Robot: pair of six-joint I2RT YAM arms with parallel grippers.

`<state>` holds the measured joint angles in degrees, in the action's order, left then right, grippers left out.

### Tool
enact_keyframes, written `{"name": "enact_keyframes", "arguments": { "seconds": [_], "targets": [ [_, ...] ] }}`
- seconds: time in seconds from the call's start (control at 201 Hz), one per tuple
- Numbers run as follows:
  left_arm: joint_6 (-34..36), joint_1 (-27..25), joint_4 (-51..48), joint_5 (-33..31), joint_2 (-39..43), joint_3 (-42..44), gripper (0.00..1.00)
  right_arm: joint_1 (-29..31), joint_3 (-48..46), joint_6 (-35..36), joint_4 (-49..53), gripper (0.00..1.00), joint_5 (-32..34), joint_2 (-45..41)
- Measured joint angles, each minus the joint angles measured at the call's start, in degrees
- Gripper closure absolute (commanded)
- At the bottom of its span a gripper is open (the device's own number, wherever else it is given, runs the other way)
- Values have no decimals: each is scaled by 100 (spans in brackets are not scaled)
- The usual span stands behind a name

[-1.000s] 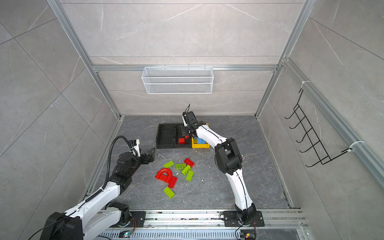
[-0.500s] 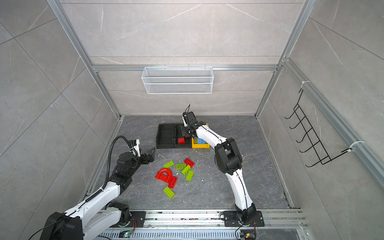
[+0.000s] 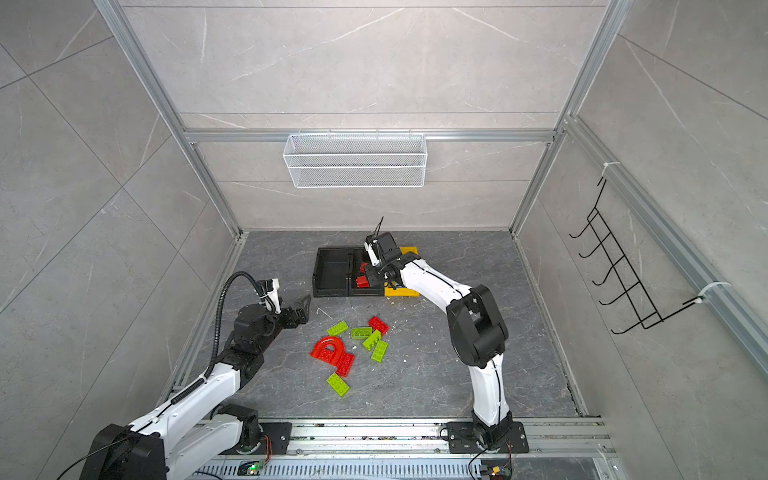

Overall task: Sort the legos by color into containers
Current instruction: 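Move the right gripper back to a red 2x4 brick near the pile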

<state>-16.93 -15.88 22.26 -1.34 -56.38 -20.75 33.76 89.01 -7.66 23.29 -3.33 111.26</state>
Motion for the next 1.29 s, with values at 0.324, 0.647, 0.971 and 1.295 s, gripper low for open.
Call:
{"name": "enact_keyframes", "arguments": {
  "seconds": [0.324, 0.647, 0.971, 1.295],
  "targets": [
    [0, 0, 4, 0, -7, 0, 0, 46, -1871, 131, -44, 51, -297, -1209],
    [0, 0, 4, -2, -55, 0, 0, 127, -2118, 192, -264, 57, -804, -863],
    [0, 0, 4, 0, -61, 0, 0, 170, -2116, 166, -503, 58, -960, -549],
    [0, 0, 2, -2, -59, 0, 0, 181, -2197, 98, -802, 59, -929, -337]
  ]
}}
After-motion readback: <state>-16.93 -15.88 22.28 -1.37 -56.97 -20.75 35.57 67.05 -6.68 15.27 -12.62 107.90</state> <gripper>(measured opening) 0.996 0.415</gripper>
